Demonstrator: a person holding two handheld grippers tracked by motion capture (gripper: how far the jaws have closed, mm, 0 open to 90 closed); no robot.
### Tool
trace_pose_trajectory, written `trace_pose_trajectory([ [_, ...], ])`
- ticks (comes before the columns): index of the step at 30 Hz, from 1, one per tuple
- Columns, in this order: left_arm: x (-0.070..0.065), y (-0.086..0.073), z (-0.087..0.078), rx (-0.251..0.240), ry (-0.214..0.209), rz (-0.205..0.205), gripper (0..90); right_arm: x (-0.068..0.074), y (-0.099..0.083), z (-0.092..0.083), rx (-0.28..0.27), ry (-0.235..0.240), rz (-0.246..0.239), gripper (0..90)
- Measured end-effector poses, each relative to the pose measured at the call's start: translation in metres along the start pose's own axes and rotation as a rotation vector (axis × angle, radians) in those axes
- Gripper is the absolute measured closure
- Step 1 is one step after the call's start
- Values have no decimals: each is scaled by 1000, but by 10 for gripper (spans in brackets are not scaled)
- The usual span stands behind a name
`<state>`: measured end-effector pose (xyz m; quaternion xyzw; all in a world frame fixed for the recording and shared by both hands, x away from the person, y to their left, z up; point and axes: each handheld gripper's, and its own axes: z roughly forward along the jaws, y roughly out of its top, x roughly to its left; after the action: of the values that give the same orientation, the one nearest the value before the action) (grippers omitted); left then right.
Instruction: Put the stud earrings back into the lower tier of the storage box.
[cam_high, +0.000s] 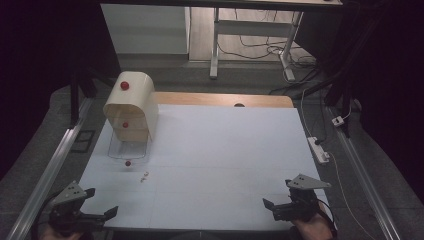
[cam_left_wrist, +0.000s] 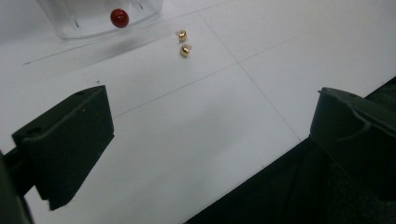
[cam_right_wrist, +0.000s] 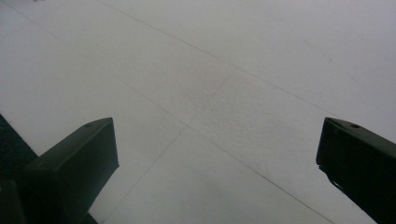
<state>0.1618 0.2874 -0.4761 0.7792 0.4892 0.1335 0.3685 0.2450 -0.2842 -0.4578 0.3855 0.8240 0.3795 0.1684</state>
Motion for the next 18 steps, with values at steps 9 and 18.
trace_pose_trajectory([
  [9, 1, 2, 3, 31, 0, -14, 0, -6, 0, 0, -7, 44, 57, 0],
  [18, -1, 4, 7, 69, 2, 9, 0, -5, 0, 1, 10, 61, 47, 0],
])
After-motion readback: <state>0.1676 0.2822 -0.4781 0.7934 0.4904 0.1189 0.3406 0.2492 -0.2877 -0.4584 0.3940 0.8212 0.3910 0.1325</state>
